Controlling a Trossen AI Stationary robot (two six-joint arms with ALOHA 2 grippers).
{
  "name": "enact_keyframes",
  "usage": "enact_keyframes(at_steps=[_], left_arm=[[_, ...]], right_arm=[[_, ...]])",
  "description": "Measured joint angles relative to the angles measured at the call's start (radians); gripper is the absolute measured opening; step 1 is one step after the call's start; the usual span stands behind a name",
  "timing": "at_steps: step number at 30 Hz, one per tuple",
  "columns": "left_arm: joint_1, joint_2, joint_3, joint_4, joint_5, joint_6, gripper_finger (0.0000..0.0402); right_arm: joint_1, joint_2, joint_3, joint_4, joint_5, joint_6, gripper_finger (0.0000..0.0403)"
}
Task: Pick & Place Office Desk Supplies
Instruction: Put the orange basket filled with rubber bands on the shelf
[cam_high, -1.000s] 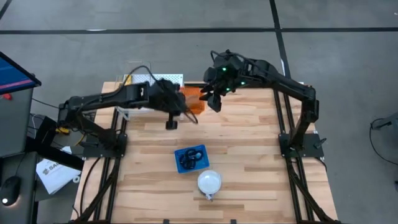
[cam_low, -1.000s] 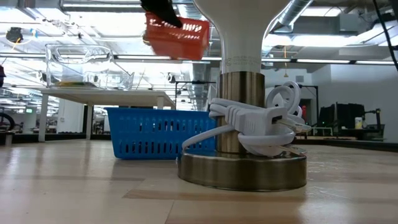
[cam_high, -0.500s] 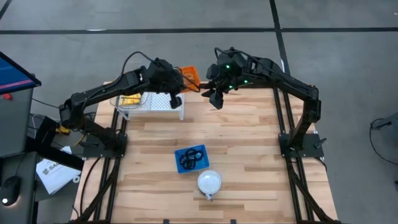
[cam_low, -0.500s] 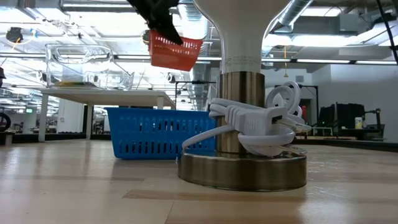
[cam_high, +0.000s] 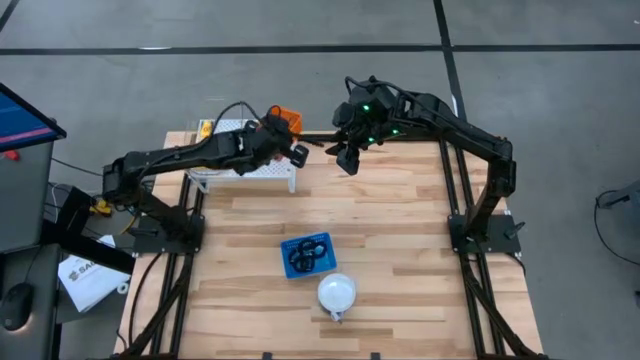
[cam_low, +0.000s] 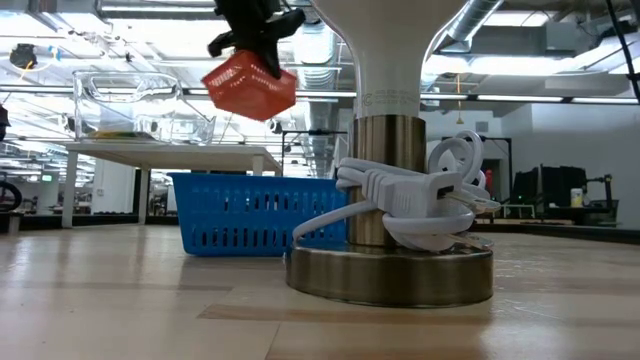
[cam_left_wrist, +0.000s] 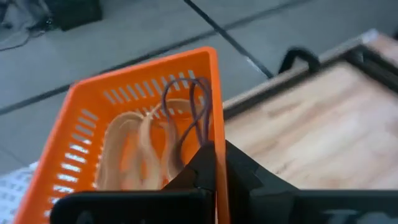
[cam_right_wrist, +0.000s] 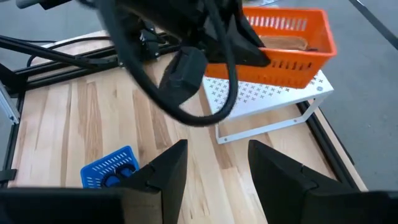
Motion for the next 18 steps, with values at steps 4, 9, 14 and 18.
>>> enact_keyframes(at_steps=[4, 9, 14, 18], left_arm=[[-0.019, 0.037, 0.002, -0.030, -0.057, -0.110, 0.0000], [-0.030, 0.111, 0.001, -0.064, -0.085, -0.223, 0.0000], [-0.030, 0.172, 0.001, -0.081, -0.094, -0.284, 0.0000], [-0.024, 0.186, 0.001, -0.119, -0.098, -0.328, 0.0000]], right_arm=[[0.000, -0.011, -0.001, -0.002, 0.000, -0.006, 0.0166], [0.001, -0.036, -0.001, -0.001, 0.000, -0.011, 0.0166], [0.001, -0.065, -0.001, -0.003, 0.000, -0.011, 0.0166], [0.001, -0.077, 0.000, -0.002, 0.004, -0.011, 0.0166]])
